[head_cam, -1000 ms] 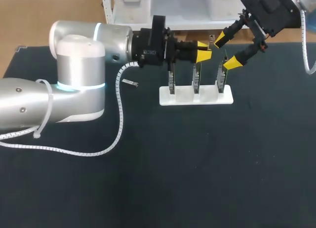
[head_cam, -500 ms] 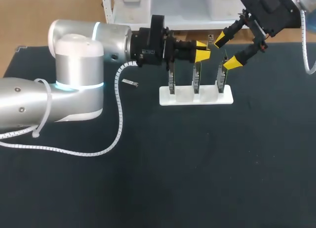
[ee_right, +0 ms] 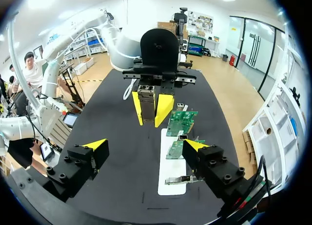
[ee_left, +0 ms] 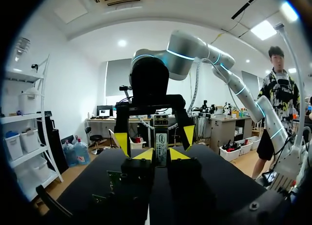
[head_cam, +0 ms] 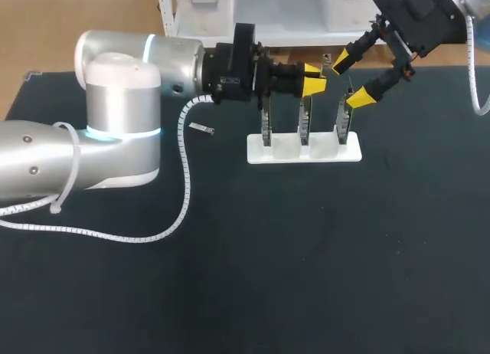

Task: Pick up the optical module with the left hand, and insert it into the network port with the right hand.

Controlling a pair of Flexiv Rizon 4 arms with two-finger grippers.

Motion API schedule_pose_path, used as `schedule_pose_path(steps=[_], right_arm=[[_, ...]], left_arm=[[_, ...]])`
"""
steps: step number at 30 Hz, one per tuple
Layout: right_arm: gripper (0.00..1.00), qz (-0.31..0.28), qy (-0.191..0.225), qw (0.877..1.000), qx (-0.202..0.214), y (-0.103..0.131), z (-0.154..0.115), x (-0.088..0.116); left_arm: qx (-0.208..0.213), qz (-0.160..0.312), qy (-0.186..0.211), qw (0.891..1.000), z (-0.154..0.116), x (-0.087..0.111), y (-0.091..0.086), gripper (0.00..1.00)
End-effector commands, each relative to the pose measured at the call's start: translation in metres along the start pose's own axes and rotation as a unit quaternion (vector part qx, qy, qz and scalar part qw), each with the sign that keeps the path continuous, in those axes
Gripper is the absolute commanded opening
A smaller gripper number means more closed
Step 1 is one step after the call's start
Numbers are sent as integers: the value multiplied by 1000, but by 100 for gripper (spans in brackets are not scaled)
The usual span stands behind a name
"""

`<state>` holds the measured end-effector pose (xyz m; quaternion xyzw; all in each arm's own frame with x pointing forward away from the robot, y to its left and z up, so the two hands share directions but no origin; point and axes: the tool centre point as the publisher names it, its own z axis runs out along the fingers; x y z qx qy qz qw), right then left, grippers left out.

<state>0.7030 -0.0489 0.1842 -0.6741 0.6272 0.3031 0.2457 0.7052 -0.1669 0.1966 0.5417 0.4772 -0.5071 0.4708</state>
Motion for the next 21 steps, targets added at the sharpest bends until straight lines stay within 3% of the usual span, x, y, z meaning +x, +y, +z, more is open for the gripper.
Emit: schedule_pose_path(steps=[1, 14, 18, 21], right_arm=[[100, -1, 0, 1000, 1, 0, 0, 0], [100, 7, 19, 1000, 18, 3, -15, -1], [100, 5, 28, 999, 30, 3, -27, -11], [100, -6, 13, 999, 49, 3, -36, -21]], left_arm=[[3, 0, 0, 1000, 0, 1, 2, 0], [3, 0, 0, 1000, 0, 1, 2, 0], [3, 0, 0, 1000, 0, 1, 2, 0], [3, 0, 0, 1000, 0, 1, 2, 0]])
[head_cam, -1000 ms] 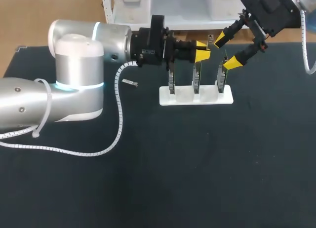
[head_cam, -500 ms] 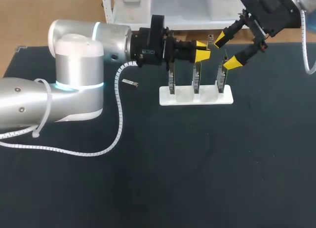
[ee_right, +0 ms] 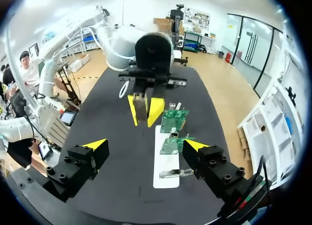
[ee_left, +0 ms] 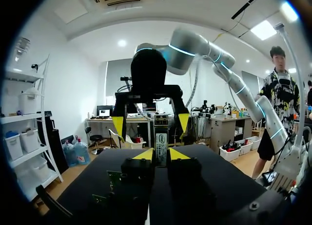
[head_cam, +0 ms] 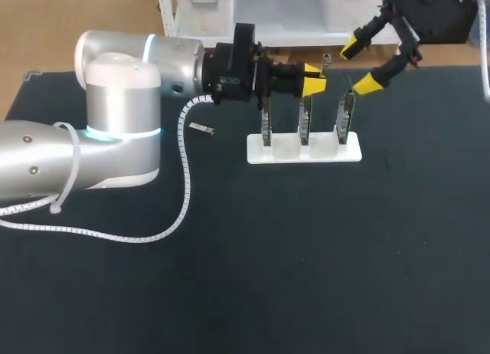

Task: Pick up the optical module with the left hand, and insert it into the network port with the right hand.

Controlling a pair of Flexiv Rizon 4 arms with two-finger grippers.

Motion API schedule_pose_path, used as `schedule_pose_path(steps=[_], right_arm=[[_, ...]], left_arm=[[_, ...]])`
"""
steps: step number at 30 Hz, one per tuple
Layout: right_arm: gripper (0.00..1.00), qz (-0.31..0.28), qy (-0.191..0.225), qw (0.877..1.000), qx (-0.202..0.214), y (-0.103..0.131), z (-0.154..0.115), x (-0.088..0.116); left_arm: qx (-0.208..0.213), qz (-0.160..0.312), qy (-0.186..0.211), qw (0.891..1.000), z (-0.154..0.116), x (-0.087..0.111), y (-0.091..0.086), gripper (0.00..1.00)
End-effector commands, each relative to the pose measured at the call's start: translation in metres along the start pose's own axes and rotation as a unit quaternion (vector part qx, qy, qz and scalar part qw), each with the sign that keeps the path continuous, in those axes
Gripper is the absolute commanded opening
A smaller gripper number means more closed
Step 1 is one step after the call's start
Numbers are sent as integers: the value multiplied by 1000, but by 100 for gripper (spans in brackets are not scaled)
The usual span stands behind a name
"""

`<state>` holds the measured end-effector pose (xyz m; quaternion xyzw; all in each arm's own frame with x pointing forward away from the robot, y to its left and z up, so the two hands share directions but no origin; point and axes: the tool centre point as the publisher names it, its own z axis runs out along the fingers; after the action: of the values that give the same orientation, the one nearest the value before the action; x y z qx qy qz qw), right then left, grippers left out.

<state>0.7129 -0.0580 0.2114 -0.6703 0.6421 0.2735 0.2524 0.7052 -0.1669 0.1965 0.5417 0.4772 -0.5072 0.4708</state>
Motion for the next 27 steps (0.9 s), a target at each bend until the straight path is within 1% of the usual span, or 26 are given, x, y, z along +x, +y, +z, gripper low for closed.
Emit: schedule_pose_path(steps=[1, 5, 9, 11, 15, 17, 20, 23, 25, 27], right_arm=[[100, -5, -4, 1000, 26, 10, -12, -11], [100, -20, -13, 999, 39, 8, -14, -26], [100, -38, -37, 997, 50, 5, -11, -39], [100, -47, -40, 997, 49, 3, -9, -46], [100, -45, -43, 997, 52, 2, -5, -55], [100, -45, -46, 997, 51, 4, -4, -57], [100, -41, -69, 995, 53, 10, -4, -60], [100, -28, -73, 996, 53, 15, -2, -61], [100, -26, -77, 995, 58, 19, 0, -58], [100, -26, -93, 993, 61, 21, 2, -54]], left_arm=[[3, 0, 0, 1000, 0, 0, 2, 0], [3, 0, 0, 1000, 0, 0, 2, 0], [3, 0, 0, 1000, 0, 0, 2, 0], [3, 0, 0, 1000, 0, 0, 2, 0], [3, 0, 0, 1000, 0, 0, 2, 0], [3, 0, 0, 1000, 0, 0, 2, 0], [3, 0, 0, 1000, 0, 0, 2, 0], [3, 0, 0, 1000, 0, 0, 2, 0], [3, 0, 0, 1000, 0, 0, 2, 0], [3, 0, 0, 1000, 0, 0, 2, 0]])
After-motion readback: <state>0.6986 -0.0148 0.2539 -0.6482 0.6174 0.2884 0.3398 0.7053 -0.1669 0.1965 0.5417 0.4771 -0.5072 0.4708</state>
